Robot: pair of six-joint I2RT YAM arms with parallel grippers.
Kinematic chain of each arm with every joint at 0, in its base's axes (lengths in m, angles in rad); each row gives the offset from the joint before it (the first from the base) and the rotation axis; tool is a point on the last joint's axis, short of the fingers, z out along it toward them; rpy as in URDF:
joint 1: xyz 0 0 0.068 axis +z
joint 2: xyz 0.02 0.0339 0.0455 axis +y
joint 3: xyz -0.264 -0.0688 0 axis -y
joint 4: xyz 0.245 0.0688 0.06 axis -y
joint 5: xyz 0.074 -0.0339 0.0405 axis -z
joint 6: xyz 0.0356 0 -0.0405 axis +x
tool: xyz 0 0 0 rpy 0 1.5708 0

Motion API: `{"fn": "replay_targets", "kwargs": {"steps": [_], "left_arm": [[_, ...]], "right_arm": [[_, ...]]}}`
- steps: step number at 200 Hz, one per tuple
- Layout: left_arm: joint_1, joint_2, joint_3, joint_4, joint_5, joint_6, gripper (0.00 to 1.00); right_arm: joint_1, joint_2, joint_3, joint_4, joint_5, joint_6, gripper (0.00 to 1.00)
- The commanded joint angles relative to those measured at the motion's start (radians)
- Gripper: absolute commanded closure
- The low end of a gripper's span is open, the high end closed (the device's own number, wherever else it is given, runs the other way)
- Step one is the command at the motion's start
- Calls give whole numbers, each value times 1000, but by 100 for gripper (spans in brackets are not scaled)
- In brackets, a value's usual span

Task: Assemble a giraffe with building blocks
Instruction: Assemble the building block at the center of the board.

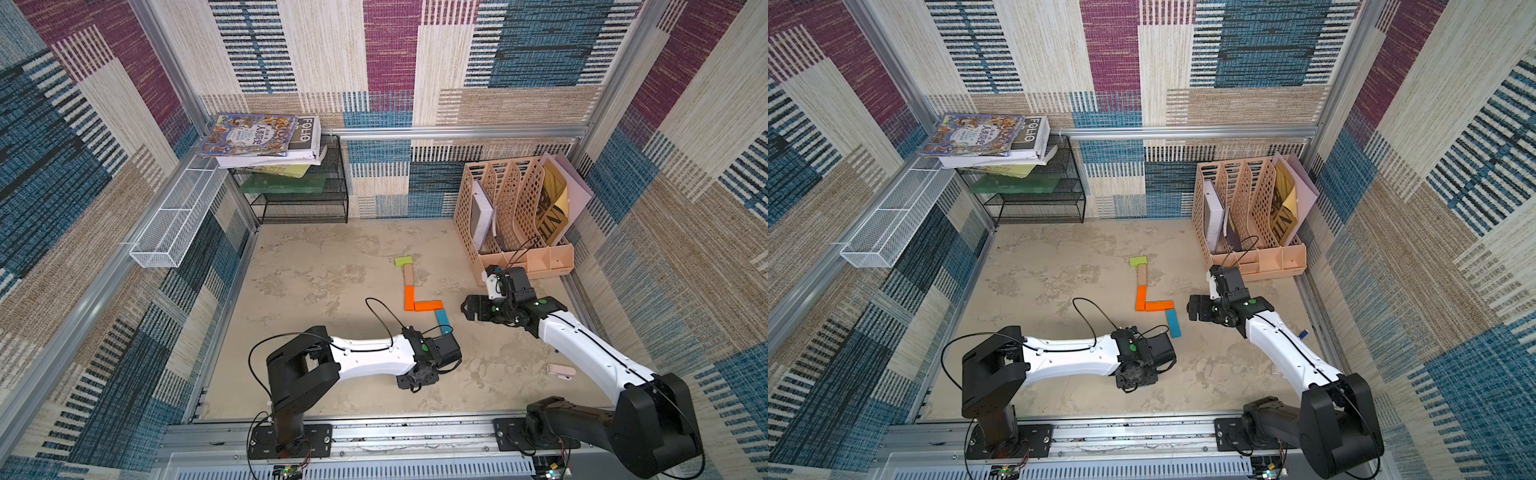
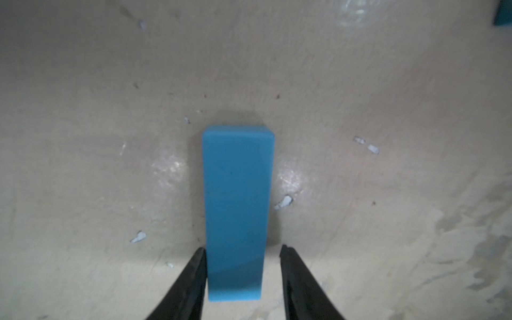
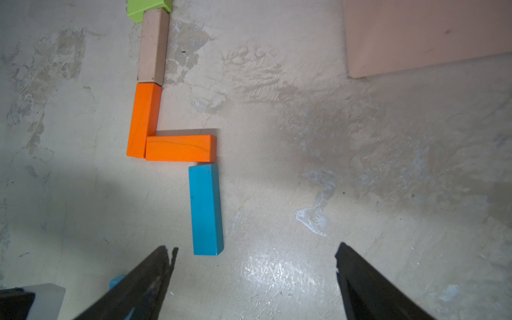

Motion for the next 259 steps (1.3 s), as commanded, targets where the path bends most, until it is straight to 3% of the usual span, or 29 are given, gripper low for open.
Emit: {"fn": "replay_targets", "kwargs": {"steps": [1,13,31,72,126,154,259], "left_arm": [[0,8,-9,19,23,4,54],[-1,8,-22,28,27,2,54],[-1,0,-48,44,29,8,62],[9,-13,-76,29,37,96,100],[57,-17,-24,-156,-60,348,100],[117,-28,-26,-157,-53,430,94],[282,95,121,-69,132,608,84]], "right_arm": [[-6,5,0,25,-23,7,4],[-10,9,0,27,-30,5,4],[-16,9,-3,31,-35,5,4],[-26,3,-8,31,-27,4,4],[-30,7,-5,36,-31,-2,4],[-30,9,-1,36,-36,-2,4],[-35,6,-3,45,-55,-3,4]]}}
